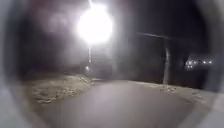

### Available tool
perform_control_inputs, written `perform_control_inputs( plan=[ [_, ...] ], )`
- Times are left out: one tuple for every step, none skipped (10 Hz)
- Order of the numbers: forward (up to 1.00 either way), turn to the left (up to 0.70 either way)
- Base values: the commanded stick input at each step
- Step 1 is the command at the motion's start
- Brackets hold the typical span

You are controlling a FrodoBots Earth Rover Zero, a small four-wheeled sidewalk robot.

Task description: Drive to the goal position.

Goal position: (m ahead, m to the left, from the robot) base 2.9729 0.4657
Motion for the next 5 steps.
perform_control_inputs(
  plan=[
    [1.00,-0.08],
    [1.00,-0.10],
    [1.00,-0.10],
    [1.00,-0.06],
    [1.00,-0.03]
  ],
)
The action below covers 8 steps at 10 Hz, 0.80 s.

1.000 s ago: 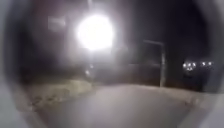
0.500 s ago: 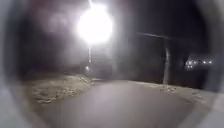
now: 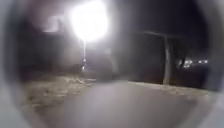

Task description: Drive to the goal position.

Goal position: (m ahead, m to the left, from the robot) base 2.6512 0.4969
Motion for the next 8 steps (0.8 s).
perform_control_inputs(
  plan=[
    [1.00,-0.02],
    [1.00,-0.01],
    [1.00,0.00],
    [1.00,0.00],
    [1.00,0.00],
    [1.00,0.00],
    [1.00,0.02],
    [1.00,0.05]
  ],
)
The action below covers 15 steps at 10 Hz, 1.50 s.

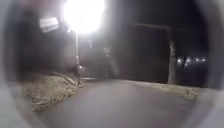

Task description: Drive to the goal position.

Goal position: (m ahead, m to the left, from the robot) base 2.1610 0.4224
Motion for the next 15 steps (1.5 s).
perform_control_inputs(
  plan=[
    [1.00,0.05],
    [1.00,0.05],
    [1.00,0.05],
    [1.00,0.05],
    [1.00,0.05],
    [1.00,0.05],
    [1.00,0.05],
    [1.00,0.05],
    [1.00,0.05],
    [1.00,0.05],
    [1.00,0.05],
    [1.00,0.04],
    [1.00,0.04],
    [1.00,0.04],
    [1.00,0.04]
  ],
)
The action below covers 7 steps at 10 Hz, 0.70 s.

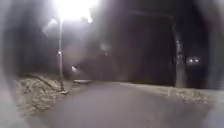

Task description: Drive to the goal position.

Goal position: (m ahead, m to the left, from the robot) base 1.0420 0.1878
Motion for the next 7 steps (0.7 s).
perform_control_inputs(
  plan=[
    [1.00,0.04],
    [1.00,0.04],
    [1.00,0.04],
    [1.00,0.04],
    [1.00,0.05],
    [1.00,0.05],
    [1.00,0.06]
  ],
)
